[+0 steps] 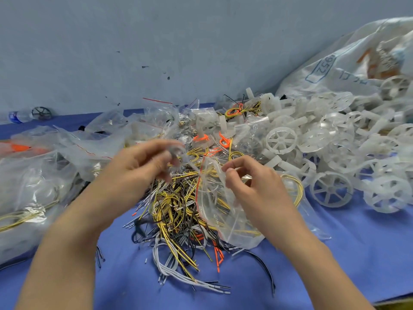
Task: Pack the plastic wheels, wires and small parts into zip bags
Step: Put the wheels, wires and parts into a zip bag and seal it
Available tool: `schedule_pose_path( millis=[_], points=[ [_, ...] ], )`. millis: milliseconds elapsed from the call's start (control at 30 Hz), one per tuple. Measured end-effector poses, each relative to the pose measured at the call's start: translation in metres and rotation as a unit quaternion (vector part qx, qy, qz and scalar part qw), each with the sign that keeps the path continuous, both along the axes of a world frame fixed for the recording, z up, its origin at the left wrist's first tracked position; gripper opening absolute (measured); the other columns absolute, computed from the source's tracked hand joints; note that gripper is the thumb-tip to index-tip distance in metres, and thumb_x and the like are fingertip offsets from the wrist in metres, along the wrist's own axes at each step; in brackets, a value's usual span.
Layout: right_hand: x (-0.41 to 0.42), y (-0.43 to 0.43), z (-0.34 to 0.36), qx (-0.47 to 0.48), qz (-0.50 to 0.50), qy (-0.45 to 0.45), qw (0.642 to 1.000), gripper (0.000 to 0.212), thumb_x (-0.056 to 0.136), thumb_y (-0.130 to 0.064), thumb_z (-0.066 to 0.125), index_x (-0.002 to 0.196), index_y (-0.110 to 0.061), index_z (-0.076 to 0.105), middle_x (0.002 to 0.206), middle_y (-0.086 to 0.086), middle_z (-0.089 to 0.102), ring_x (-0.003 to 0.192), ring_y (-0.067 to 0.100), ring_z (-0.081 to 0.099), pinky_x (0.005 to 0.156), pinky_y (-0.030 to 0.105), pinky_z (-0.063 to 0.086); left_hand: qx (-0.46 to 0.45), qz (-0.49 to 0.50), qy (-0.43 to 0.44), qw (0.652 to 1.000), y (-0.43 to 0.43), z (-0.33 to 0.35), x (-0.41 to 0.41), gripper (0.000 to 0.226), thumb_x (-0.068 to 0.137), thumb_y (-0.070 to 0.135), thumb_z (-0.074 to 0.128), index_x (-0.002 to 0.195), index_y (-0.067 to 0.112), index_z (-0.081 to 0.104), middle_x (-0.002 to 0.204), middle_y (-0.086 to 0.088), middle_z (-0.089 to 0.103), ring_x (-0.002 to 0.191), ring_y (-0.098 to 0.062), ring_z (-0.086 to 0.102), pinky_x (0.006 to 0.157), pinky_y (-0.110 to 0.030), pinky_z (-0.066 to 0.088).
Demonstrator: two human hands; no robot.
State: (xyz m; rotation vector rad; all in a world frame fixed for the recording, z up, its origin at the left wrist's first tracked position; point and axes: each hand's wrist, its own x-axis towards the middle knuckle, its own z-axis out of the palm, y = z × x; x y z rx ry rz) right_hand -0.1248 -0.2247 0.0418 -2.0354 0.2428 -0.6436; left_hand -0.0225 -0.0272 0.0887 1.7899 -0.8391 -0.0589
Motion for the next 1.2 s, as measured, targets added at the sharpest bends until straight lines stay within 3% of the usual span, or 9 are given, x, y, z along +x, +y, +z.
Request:
schedule_pose_path(
  millis=[167, 333, 400, 500, 633, 733, 800, 1067, 1200],
  points=[
    [-0.001, 0.000, -0.002, 0.003, 0.004, 0.000, 1.000, 0.010, 0.092, -0.034, 0.055, 0.088, -0.032, 0.064, 0.073, -0.013, 0.065, 0.054, 0.008, 0.054, 0.055, 0.029, 0.042, -0.309, 0.130, 0.164, 0.928, -0.012, 0.001, 0.014, 0.019, 0.103, 0.012, 0.042, 0.099, 0.021, 0.057, 0.085, 0.001, 0.064, 0.078, -0.017, 0.071, 0.072, -0.031, 0.059],
    [-0.002, -0.004, 0.000, 0.021, -0.013, -0.005, 1.000, 0.010, 0.093, -0.034, 0.055, 0.089, -0.033, 0.064, 0.075, -0.012, 0.066, 0.058, 0.011, 0.058, 0.055, 0.028, 0.040, -0.418, 0.227, 0.116, 0.872, 0.001, 0.003, 0.025, 0.012, 0.102, 0.027, 0.048, 0.110, 0.027, 0.057, 0.086, 0.009, 0.063, 0.068, -0.007, 0.065, 0.067, -0.026, 0.058],
    [-0.003, -0.004, 0.001, 0.024, -0.024, -0.009, 0.999, 0.011, 0.093, -0.033, 0.055, 0.089, -0.032, 0.064, 0.076, -0.014, 0.065, 0.059, 0.012, 0.058, 0.055, 0.028, 0.040, -0.443, 0.287, 0.104, 0.843, 0.016, 0.005, 0.037, 0.031, 0.102, 0.034, 0.046, 0.127, 0.017, 0.053, 0.091, 0.010, 0.060, 0.065, 0.000, 0.061, 0.069, -0.019, 0.055],
    [-0.005, -0.006, 0.003, 0.020, -0.047, -0.022, 0.998, 0.010, 0.093, -0.034, 0.056, 0.089, -0.033, 0.065, 0.078, -0.019, 0.065, 0.059, 0.013, 0.058, 0.057, 0.029, 0.042, -0.359, 0.240, 0.120, 0.894, 0.035, 0.012, 0.047, 0.032, 0.103, 0.033, 0.042, 0.127, 0.016, 0.053, 0.094, 0.011, 0.056, 0.065, 0.003, 0.054, 0.059, -0.012, 0.048],
    [-0.006, -0.004, 0.009, 0.015, -0.065, -0.040, 0.997, 0.011, 0.093, -0.034, 0.057, 0.088, -0.036, 0.066, 0.081, -0.023, 0.064, 0.060, 0.014, 0.062, 0.058, 0.028, 0.044, -0.201, -0.020, 0.136, 0.970, 0.024, 0.014, 0.015, 0.023, 0.090, 0.018, 0.051, 0.099, 0.023, 0.072, 0.086, 0.006, 0.068, 0.056, -0.003, 0.053, 0.048, -0.014, 0.043],
    [-0.006, -0.001, 0.009, 0.018, -0.057, -0.046, 0.997, 0.012, 0.093, -0.033, 0.059, 0.086, -0.037, 0.067, 0.078, -0.021, 0.065, 0.060, 0.013, 0.063, 0.057, 0.025, 0.042, 0.019, -0.116, 0.126, 0.985, 0.009, 0.012, -0.008, 0.019, 0.086, 0.021, 0.064, 0.103, 0.022, 0.074, 0.092, -0.007, 0.073, 0.057, -0.011, 0.057, 0.047, -0.018, 0.046],
    [-0.005, 0.001, 0.008, 0.013, -0.044, -0.041, 0.998, 0.011, 0.093, -0.032, 0.061, 0.086, -0.034, 0.069, 0.076, -0.018, 0.065, 0.063, 0.011, 0.063, 0.060, 0.026, 0.040, 0.098, -0.119, 0.134, 0.979, -0.001, 0.011, -0.015, 0.020, 0.087, 0.021, 0.064, 0.103, 0.020, 0.074, 0.093, -0.011, 0.074, 0.058, -0.012, 0.058, 0.047, -0.020, 0.047],
    [-0.007, 0.019, 0.010, -0.077, -0.024, -0.036, 0.996, 0.010, 0.089, -0.024, 0.065, 0.091, -0.027, 0.074, 0.087, -0.014, 0.068, 0.077, 0.001, 0.056, 0.072, 0.021, 0.043, 0.085, -0.196, 0.257, 0.942, -0.051, -0.021, -0.021, 0.021, 0.099, 0.000, 0.048, 0.114, -0.009, 0.060, 0.094, -0.015, 0.066, 0.084, -0.019, 0.064, 0.076, -0.028, 0.057],
    [-0.007, 0.028, 0.012, -0.115, -0.011, -0.023, 0.993, 0.013, 0.091, -0.028, 0.060, 0.095, -0.028, 0.073, 0.092, -0.010, 0.068, 0.087, 0.010, 0.060, 0.079, 0.036, 0.048, 0.003, -0.207, 0.332, 0.920, -0.070, -0.032, -0.023, 0.032, 0.088, -0.006, 0.049, 0.094, 0.013, 0.074, 0.092, -0.007, 0.069, 0.084, -0.013, 0.067, 0.067, -0.024, 0.057]
  ],
)
